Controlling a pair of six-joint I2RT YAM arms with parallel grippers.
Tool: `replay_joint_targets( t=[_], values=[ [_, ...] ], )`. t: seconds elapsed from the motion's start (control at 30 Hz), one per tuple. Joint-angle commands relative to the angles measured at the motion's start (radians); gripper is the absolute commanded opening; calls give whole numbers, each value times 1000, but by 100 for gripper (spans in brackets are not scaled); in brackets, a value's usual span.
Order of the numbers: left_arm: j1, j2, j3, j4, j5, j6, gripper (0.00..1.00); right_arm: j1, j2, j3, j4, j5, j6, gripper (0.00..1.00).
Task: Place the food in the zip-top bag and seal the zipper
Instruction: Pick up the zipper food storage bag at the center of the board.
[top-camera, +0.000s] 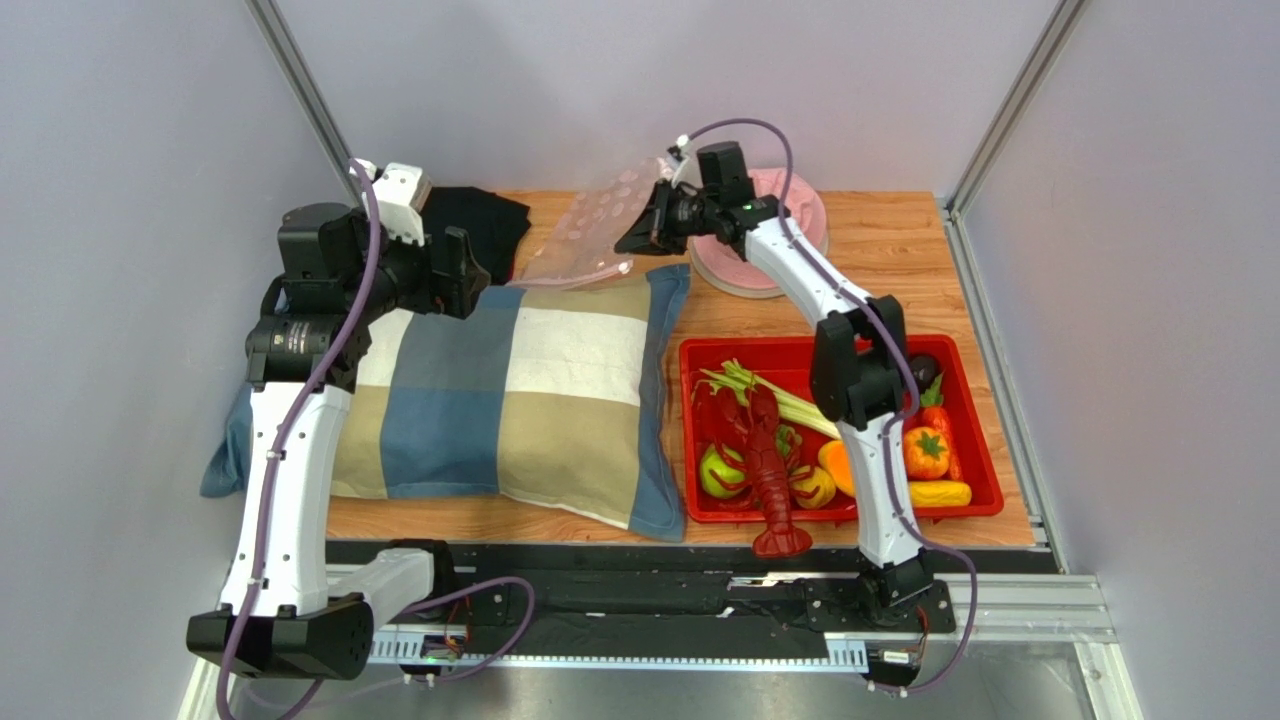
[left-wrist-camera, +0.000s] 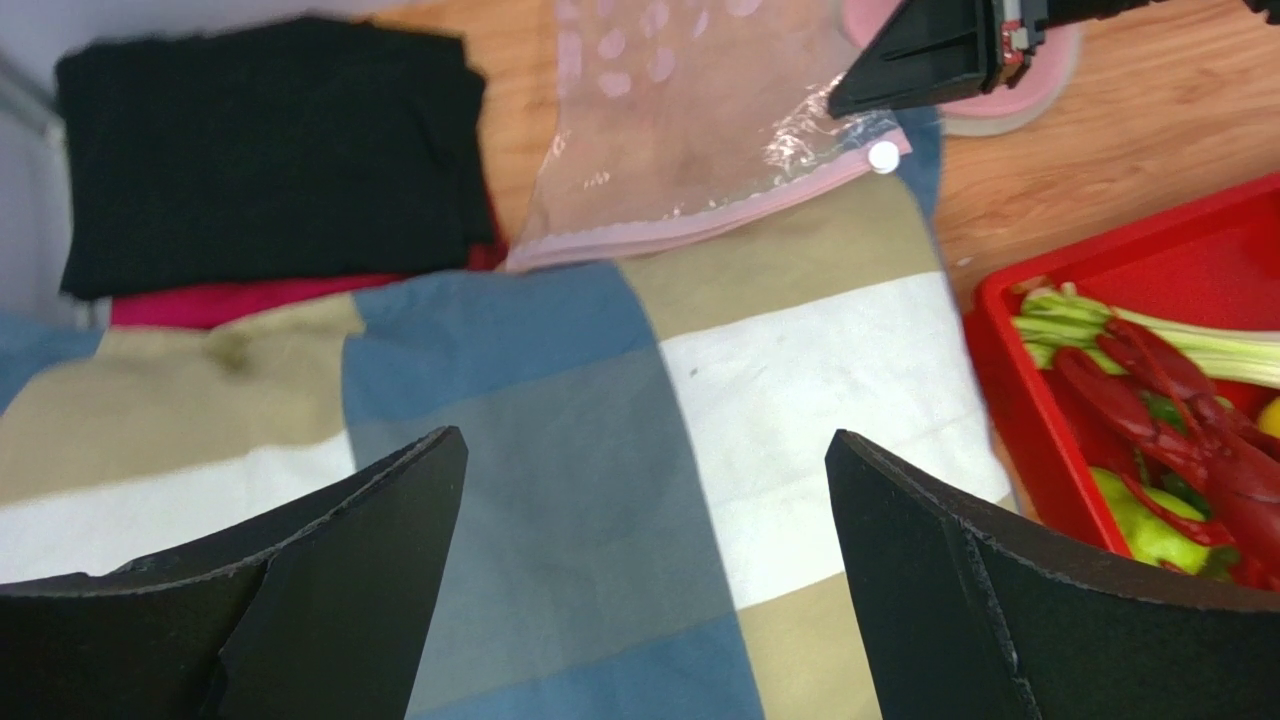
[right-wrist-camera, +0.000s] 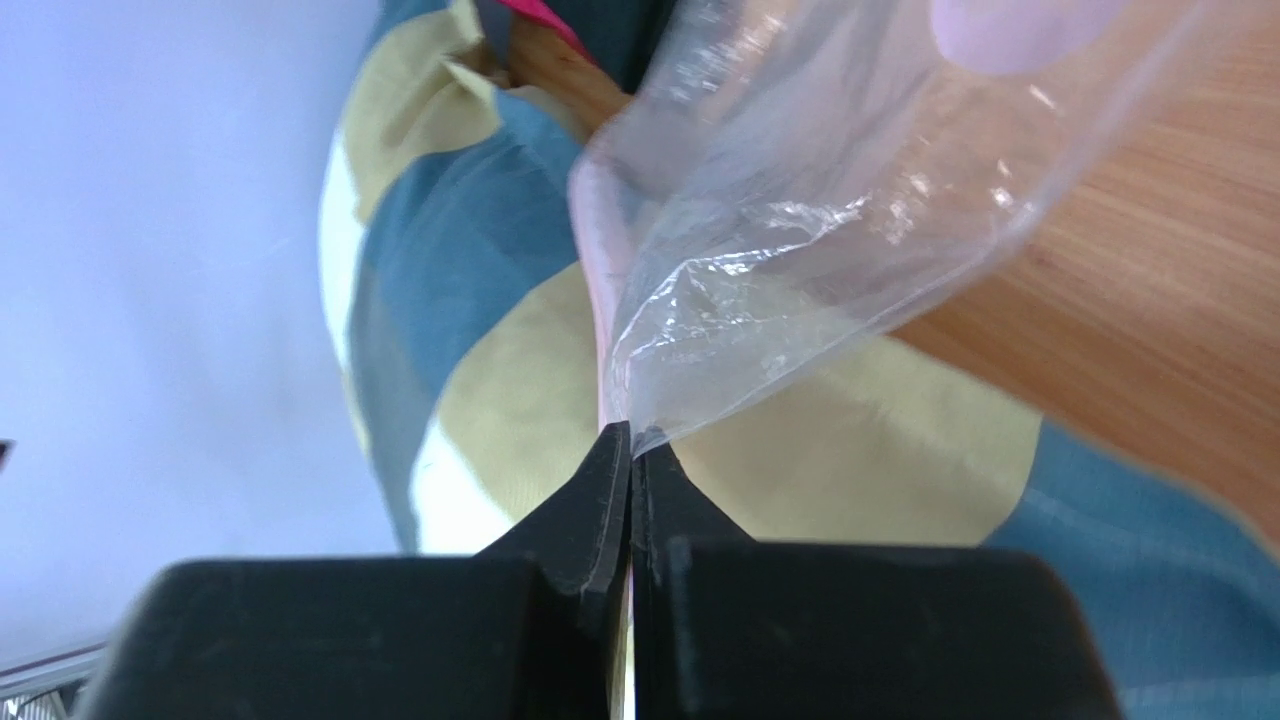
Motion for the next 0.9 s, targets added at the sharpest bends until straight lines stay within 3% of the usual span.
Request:
replay_joint_targets(
  t=[0.0,0.2,0.3,0.4,0.53,0.87],
  values=[
    [4,-33,-14,148,197,74,99,-23,-261,-65,87,-68,57,0],
    [-9,-18,1,254,318,134,98,-38,-522,-244,86,-46,117,0],
    [-72,-6,20,265,312,249,95,-52,-618,-355,75,-37,119,0],
    [-150,-20,7,271,323,402,89,-58,-733,-447,67,-22,107,0],
    [-232,-56,-71,358,292,485,77,-58,-882,-553,72,20,88,0],
    [-446,-57,-148,355,283,709,58,-58,-1022,-686,63,38,73,0]
  ],
)
